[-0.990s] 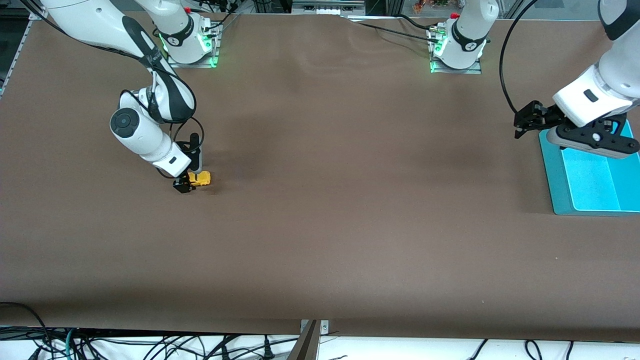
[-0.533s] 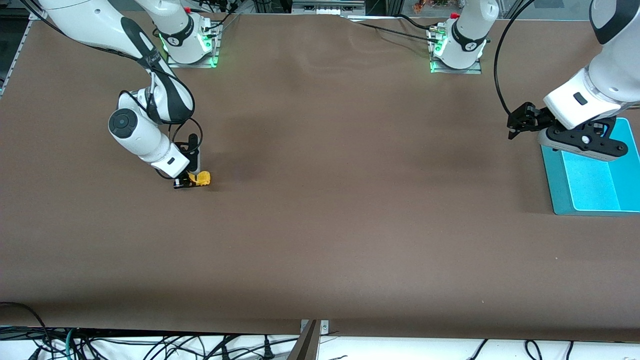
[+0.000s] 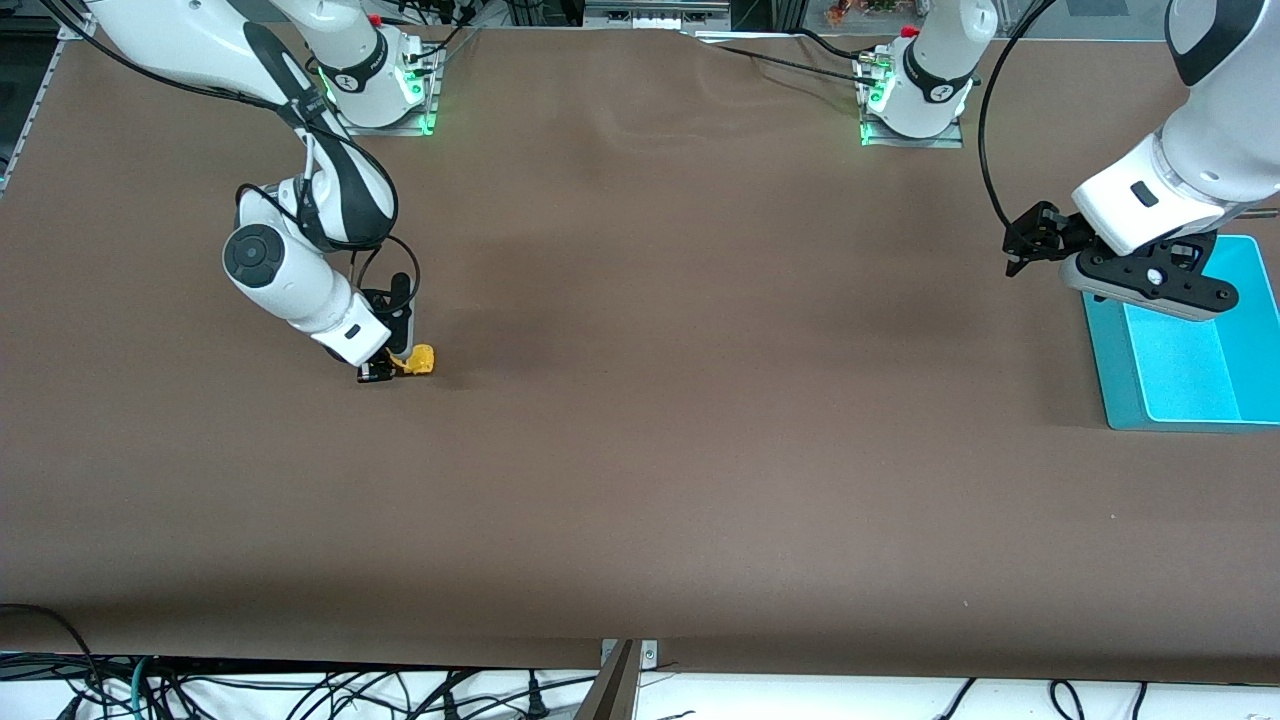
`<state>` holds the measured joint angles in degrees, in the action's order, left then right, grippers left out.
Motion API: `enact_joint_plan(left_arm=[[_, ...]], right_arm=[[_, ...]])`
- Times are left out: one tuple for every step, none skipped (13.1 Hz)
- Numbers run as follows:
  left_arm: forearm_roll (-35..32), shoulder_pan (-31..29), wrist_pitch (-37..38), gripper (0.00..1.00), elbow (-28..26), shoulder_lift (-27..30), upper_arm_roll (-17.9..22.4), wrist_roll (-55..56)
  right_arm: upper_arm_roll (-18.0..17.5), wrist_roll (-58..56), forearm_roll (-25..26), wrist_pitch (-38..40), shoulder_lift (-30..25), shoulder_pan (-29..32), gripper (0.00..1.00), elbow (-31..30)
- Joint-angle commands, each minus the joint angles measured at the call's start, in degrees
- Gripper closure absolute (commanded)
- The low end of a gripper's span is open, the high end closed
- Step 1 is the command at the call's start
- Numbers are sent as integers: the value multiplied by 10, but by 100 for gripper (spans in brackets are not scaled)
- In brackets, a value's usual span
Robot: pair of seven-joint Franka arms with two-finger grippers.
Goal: Wind and store yellow beetle car
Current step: 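Close the right gripper on the yellow car's body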
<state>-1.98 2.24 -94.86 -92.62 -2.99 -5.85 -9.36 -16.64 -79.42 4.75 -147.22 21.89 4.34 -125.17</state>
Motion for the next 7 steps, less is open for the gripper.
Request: enact_joint_plan(left_arm=[[-7,2,13,0,16,-4,-1,5],[-7,2,13,0,16,-3,-3,5],[-7,2,13,0,16,-3,-5,5],[-7,1,14,0,16,-3,-7,5],[-7,1,19,0,16,-3,-7,5],[-7,1,32,0,16,-3,-7,6],[-7,1,42,0,16,-2,-10,6]], right_arm=[[-3,3,10,-17,25,6,100,-3],[-2,2,17,-19,27,6,100,-6],[-3,2,32,-19,27,7,100,-7],[-2,2,40,-19,26,7,100,-9],[-2,2,42,-20,26,7,100,-11],[-1,0,43,-20,25,9,100,-14],[5,-4,43,-20,22,14,100,-22]])
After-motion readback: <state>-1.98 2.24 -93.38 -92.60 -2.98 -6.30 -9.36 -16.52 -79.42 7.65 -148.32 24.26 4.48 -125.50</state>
